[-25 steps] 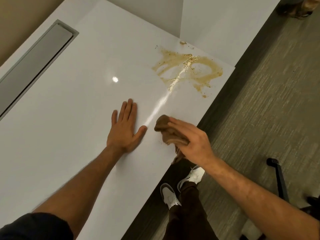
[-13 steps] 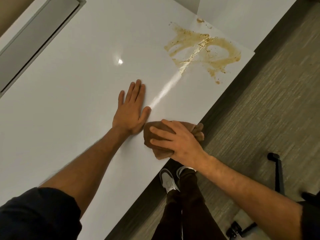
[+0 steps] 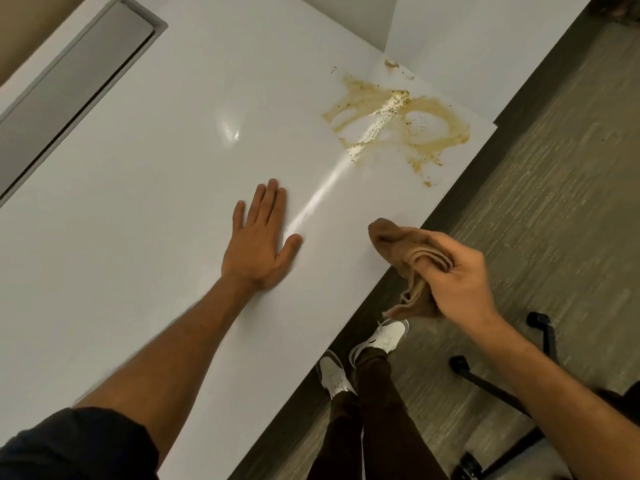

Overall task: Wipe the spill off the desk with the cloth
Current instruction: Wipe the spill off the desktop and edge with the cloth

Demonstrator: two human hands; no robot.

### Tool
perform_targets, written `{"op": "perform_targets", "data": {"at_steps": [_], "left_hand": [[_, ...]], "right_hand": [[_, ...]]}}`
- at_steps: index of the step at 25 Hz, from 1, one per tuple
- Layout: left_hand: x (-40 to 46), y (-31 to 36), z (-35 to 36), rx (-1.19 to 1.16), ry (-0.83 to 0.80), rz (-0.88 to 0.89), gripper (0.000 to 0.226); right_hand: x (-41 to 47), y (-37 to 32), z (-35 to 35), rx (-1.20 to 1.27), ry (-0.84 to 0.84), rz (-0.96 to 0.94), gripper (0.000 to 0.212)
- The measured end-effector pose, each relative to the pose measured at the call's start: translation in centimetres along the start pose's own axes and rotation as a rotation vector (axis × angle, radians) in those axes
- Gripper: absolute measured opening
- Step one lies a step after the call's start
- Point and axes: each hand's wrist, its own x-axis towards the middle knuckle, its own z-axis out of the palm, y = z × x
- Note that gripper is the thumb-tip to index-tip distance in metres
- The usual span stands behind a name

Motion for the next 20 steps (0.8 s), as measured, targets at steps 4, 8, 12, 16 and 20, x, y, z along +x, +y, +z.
{"op": "perform_targets", "data": {"at_steps": [4, 8, 12, 16, 20], "left_hand": [[0.0, -0.2, 0.1, 0.01, 0.004, 0.003, 0.079], [0.0, -0.2, 0.0, 0.017, 0.003, 0.004, 0.08], [0.1, 0.0, -0.2, 0.013, -0.017, 0.0, 0.08], [0.0, 0.1, -0.1, 0.031, -0.022, -0.005, 0.081], [0.1, 0.2, -0.2, 0.033, -0.014, -0.006, 0.081]], "right_hand": [[3.6, -1.9, 1.8, 0.024, 0.409, 0.053, 0.027], [7.9, -1.7, -1.2, -0.14, 0.616, 0.074, 0.035], [10.0, 1.3, -0.3, -0.781, 0.234, 0.067, 0.063], [11.4, 3.5, 1.1, -1.108, 0.171, 0.024, 0.097], [13.2, 3.6, 2.2, -1.104, 0.263, -0.007, 0.088]]}}
